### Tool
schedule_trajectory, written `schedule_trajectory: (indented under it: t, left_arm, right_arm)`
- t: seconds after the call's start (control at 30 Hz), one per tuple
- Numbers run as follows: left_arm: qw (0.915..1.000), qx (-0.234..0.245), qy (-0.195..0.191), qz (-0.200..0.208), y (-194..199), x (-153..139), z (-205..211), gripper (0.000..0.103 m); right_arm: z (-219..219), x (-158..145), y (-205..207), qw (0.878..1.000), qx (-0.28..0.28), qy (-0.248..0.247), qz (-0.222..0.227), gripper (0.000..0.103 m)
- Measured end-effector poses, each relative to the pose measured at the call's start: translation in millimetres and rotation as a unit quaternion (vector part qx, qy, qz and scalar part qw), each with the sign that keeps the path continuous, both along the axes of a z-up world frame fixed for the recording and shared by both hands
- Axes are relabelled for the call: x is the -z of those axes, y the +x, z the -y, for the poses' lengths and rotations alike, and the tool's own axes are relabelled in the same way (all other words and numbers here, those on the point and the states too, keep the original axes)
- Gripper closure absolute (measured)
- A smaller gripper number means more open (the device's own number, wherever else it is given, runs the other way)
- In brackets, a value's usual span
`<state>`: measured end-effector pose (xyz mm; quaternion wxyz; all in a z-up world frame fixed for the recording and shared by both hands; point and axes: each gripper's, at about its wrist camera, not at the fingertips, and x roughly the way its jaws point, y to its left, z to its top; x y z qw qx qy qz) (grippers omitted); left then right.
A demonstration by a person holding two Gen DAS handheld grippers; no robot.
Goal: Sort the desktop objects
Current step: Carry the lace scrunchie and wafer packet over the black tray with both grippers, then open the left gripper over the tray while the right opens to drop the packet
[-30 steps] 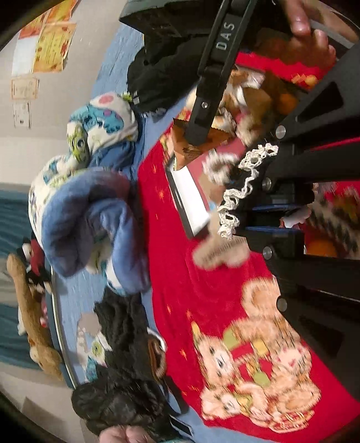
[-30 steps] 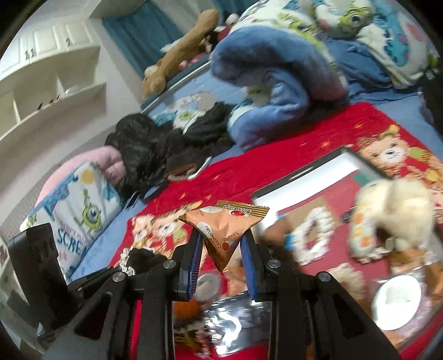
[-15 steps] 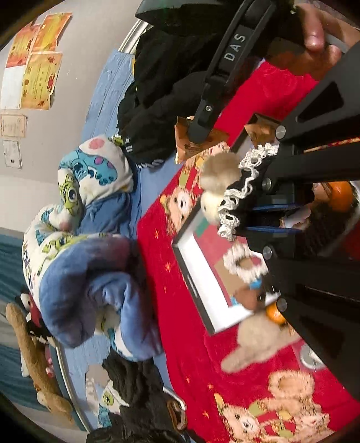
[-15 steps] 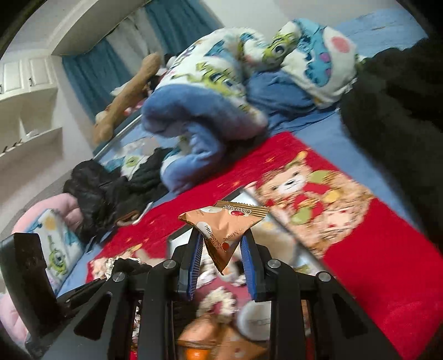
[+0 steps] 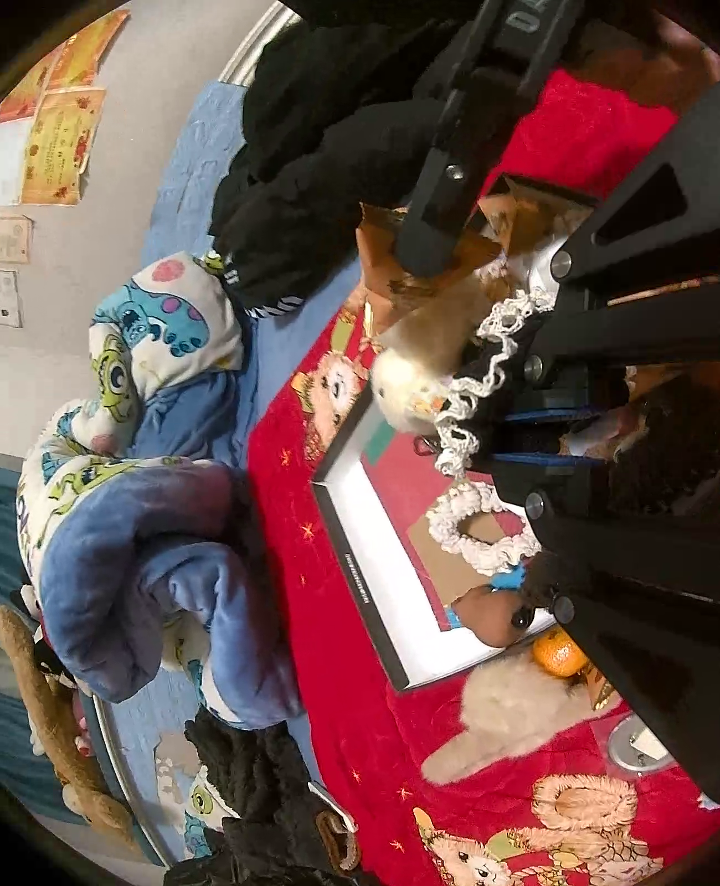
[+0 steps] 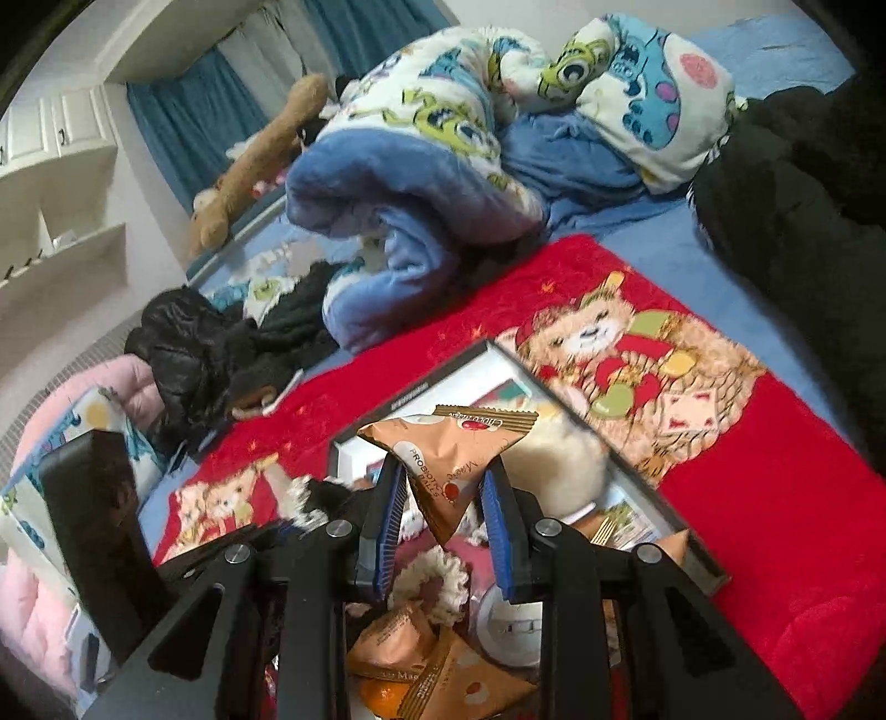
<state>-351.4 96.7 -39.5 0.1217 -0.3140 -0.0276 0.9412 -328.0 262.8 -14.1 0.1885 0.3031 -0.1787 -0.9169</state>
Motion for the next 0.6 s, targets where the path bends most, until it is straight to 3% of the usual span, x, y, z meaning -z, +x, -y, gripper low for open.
schedule_trajectory:
  t: [0.3,0.6]
  left_arm:
    - [0.9996,0.0,-0.022,0.015,-13.3,23.4,-5.3,0.093]
    - [0.9995,-0.002,-0.022,0.023,-16.1,31.1,-3.4,0.093]
  right_arm:
    - [24.0,25.3,-11.5,0.998,0.004,0.041,0.041,0.077]
    - [20.3,34.3,-16.5,0.998,0.009,0.031,0.051,0.076]
